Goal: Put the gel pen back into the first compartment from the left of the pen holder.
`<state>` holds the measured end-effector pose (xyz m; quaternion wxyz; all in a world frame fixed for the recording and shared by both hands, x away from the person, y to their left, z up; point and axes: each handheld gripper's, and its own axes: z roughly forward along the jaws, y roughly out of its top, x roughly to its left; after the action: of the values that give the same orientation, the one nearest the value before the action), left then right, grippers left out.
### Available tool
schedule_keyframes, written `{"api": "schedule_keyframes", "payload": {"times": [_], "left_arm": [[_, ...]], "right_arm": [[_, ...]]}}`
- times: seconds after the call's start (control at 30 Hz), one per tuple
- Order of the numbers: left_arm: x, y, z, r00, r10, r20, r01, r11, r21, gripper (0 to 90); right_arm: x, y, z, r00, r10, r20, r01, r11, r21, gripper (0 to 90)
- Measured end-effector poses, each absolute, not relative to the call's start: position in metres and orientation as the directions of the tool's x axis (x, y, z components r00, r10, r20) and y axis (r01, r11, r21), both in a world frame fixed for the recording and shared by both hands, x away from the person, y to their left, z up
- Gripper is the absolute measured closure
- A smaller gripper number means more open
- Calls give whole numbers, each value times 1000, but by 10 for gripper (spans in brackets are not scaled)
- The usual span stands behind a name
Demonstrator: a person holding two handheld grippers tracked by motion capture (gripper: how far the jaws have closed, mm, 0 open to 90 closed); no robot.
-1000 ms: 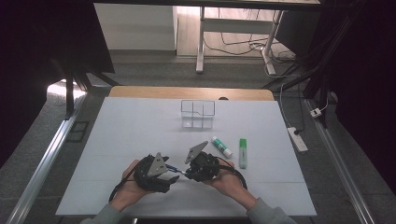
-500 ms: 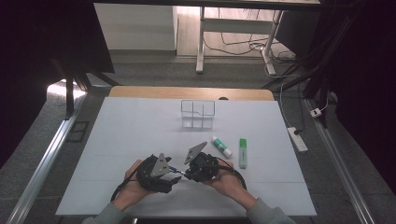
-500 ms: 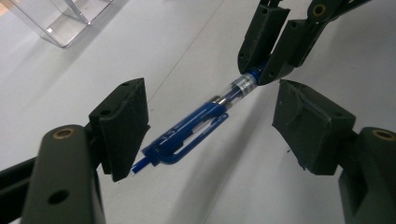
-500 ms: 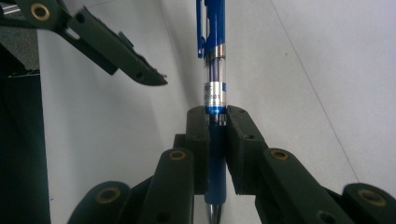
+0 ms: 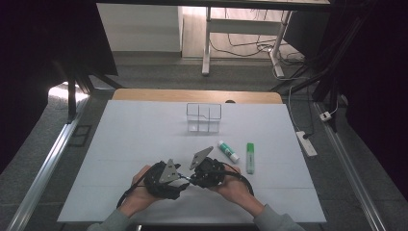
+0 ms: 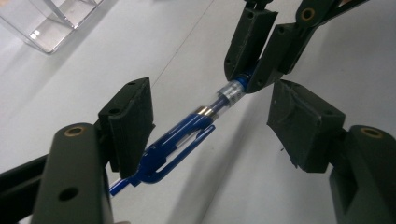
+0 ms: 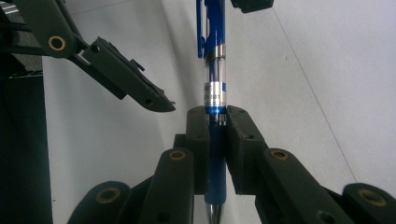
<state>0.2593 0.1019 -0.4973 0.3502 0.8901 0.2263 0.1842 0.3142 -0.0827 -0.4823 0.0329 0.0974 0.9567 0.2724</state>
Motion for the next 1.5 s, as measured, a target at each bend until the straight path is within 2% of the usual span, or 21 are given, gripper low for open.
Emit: {"api": "schedule_keyframes", "payload": {"times": [0.27,1.13,1.3,1.5], "left_arm": [[260,99,-497,835,524,169,268,-655,706,345],[260,93,-499,844,496,204,243,-693,679,342],[260,95,-497,841,495,217,235,-697,678,383],[258,95,-497,841,484,244,217,-713,667,489]], "right_arm": [[314,-82,-482,-980,197,-13,162,838,522,792],[313,-83,-474,-981,192,-11,155,825,543,792],[314,-85,-471,-983,184,-11,149,831,536,792],[314,-86,-471,-983,183,-5,151,829,538,792]]}}
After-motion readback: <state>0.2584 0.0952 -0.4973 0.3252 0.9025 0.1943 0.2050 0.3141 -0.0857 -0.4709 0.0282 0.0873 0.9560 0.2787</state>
